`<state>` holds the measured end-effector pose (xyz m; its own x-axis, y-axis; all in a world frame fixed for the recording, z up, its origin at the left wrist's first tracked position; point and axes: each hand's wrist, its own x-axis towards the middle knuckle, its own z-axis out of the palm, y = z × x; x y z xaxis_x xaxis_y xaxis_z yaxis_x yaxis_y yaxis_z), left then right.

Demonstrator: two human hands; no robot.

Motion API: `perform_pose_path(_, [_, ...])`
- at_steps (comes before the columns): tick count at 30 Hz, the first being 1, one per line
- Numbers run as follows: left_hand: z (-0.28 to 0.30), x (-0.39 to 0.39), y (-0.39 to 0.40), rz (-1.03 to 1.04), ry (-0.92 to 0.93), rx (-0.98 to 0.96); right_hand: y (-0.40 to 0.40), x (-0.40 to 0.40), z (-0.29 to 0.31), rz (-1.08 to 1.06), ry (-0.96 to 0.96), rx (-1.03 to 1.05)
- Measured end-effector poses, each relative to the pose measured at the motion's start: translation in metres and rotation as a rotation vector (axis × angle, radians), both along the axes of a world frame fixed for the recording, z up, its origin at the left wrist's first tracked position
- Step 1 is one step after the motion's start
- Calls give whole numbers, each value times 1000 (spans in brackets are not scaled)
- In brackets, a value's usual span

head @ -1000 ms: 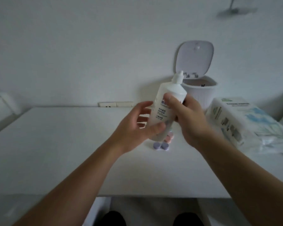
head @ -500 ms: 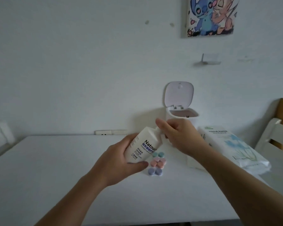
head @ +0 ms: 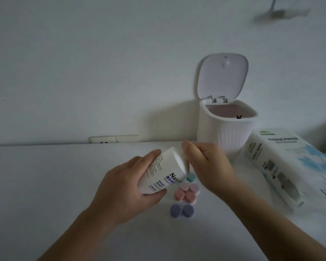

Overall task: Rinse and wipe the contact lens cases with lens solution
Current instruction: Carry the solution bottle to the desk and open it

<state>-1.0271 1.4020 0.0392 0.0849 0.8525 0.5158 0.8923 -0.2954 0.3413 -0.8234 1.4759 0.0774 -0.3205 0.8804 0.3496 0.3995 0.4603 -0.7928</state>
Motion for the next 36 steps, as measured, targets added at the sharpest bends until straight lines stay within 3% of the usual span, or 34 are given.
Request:
perform_pose_path(14, [0,-3,-3,-90,40,-121,0,11,-39,114,158,2])
perform_pose_path(21, [-11,0,0,-170,-149,-210,6,16,-41,221,164,97])
perform_pose_path(29, [-21,0,8,-159,-206,-187,19,33,-42,313,251,99])
perform_pose_path(33, [-23,0,8,-167,-192,-178,17,29,-41,233,367,82])
perform_pose_path(36, [-25,-1,9,-153,-158,-170,15,25,-43,117,347,115])
